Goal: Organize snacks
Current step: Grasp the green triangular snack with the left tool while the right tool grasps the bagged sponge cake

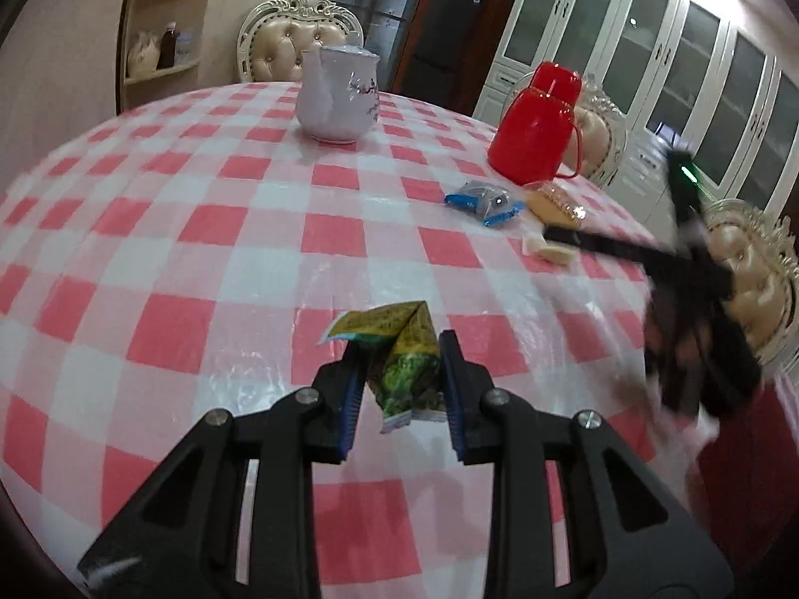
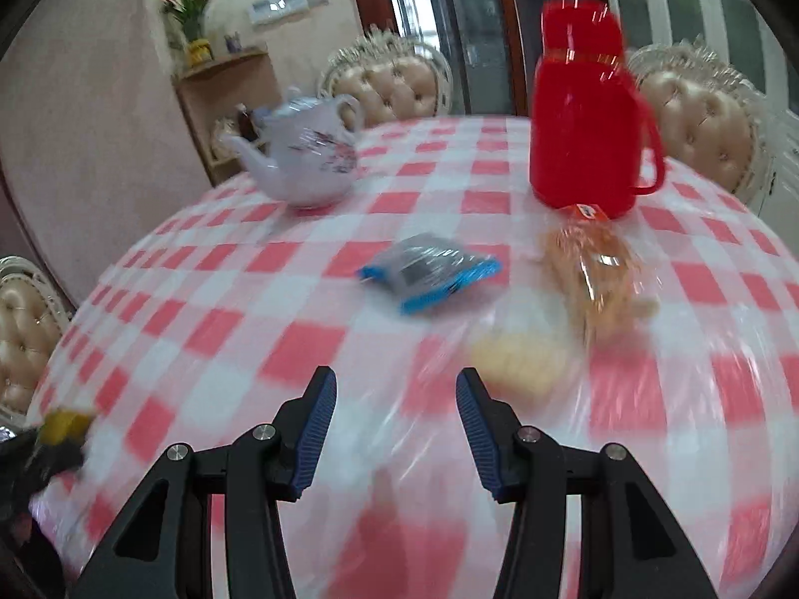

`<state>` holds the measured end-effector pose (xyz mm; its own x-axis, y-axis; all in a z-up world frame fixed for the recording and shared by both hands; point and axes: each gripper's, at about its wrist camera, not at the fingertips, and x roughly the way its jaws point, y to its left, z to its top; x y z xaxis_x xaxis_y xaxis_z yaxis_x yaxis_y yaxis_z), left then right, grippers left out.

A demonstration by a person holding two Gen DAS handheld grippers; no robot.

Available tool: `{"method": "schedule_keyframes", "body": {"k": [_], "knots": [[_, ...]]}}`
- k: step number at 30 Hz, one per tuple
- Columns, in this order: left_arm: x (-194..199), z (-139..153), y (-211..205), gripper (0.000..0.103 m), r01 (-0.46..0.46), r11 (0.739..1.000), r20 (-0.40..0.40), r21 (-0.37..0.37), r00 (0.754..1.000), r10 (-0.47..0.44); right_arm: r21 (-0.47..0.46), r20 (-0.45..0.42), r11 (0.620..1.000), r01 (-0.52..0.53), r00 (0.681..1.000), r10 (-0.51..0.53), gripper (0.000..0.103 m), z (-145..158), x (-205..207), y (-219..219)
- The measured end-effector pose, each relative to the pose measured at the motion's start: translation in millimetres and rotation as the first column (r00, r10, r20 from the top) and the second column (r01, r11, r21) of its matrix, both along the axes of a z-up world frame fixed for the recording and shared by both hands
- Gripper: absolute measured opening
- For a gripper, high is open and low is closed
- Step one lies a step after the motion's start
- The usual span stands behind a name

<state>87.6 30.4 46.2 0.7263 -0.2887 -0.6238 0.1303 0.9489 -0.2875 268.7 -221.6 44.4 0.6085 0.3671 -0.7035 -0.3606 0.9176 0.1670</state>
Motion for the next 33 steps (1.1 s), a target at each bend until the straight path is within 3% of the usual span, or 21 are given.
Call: {"method": "schedule_keyframes", "body": {"k": [2,5,7,14,17,18,21,26,29,30,31,33], "knots": [[5,-3,5,0.033,-0.007,1.0,-0.026,-0.03,1.0,0.006,-0.036,-0.02,0.999,0.005,1.0,-0.005,0.052,-6,32,-2],[7,-7,10,0.033,-0.031,1.0,-0.028,-0.006,0.999,0.031,-0.124,-0.072,0.992,0.008,0.997,-0.017,0.051,-18,62,-6],[10,-9,13,0.033,-0.04,0.999,-0.036,-0.006,0.999,0.04,-0.112,-0.134,0.993,-0.025,0.991,0.01,0.052,-26,65,-14],[8,-10,10,0.033,-0.032,0.999,-0.035,-0.004,0.999,0.031,-0.011,-0.102,0.993,-0.114,0.988,0.112,0.063,-27,0,-35],[8,-12,9,0.033,-0.032,0.999,-0.038,0.005,0.999,0.032,-0.001,-0.118,0.991,-0.137,0.984,0.136,0.082,-26,-18,-30],[9,-12,9,0.033,-0.035,0.999,-0.044,0.002,0.998,0.035,-0.013,-0.12,0.989,-0.149,0.982,0.146,0.087,-27,-23,-28],[12,-14,14,0.033,-0.05,0.999,-0.057,-0.009,0.997,0.05,-0.123,-0.098,0.979,-0.163,0.984,0.152,0.087,-28,-30,-18],[12,-15,11,0.033,-0.044,0.999,-0.058,0.003,0.997,0.045,-0.176,-0.081,0.98,-0.094,0.993,0.081,0.087,-30,-23,-13],[14,-17,9,0.033,-0.044,0.999,-0.06,0.014,0.997,0.045,-0.225,-0.054,0.973,-0.053,0.998,0.042,0.074,-31,-22,-11],[15,-18,10,0.033,-0.043,0.999,-0.067,0.012,0.997,0.044,-0.219,-0.05,0.975,-0.039,0.998,0.029,0.058,-31,-21,-11],[16,-19,9,0.033,-0.043,0.999,-0.071,0.011,0.997,0.044,-0.224,-0.042,0.975,-0.005,0.999,-0.004,0.036,-29,-25,-12],[17,-20,8,0.033,-0.043,0.999,-0.077,0.024,0.996,0.045,-0.242,-0.007,0.968,0.062,0.998,-0.065,0.036,-27,-41,-13]]}}
